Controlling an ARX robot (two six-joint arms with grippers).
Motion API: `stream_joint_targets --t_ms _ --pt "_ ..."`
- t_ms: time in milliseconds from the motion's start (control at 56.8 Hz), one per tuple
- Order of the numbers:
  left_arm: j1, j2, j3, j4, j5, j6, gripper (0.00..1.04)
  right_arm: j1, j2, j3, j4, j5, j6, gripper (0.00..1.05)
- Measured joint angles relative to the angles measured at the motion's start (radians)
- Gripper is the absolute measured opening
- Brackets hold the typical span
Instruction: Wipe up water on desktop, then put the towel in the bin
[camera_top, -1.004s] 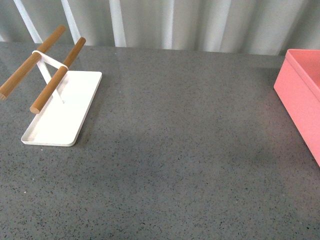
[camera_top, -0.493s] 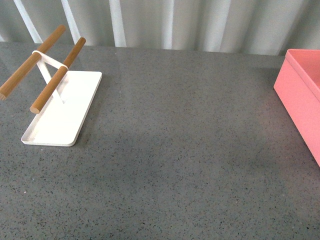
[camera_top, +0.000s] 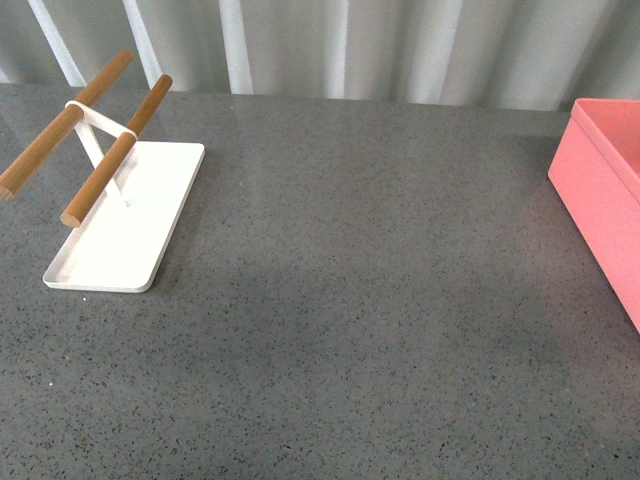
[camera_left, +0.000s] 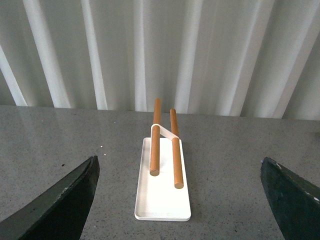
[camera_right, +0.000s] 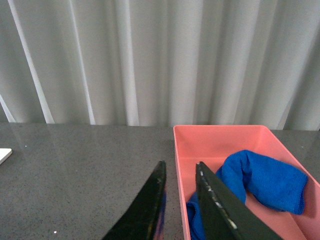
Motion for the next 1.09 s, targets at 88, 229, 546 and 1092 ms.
stream_joint_targets --t_ms 88,229,546,1092 --pt "0.0 0.0 0.0 0.0 0.0 0.0 0.98 0.0 0.0 0.0 0.0 0.0 0.0 0.43" --pt "0.0 0.0 0.0 0.0 0.0 0.0 0.98 0.0 0.0 0.0 0.0 0.0 0.0 0.7" --pt "0.0 0.0 0.0 0.0 0.0 0.0 0.98 0.0 0.0 0.0 0.0 0.0 0.004 0.98" --pt "0.0 0.0 0.0 0.0 0.0 0.0 0.98 0.0 0.0 0.0 0.0 0.0 0.004 0.98"
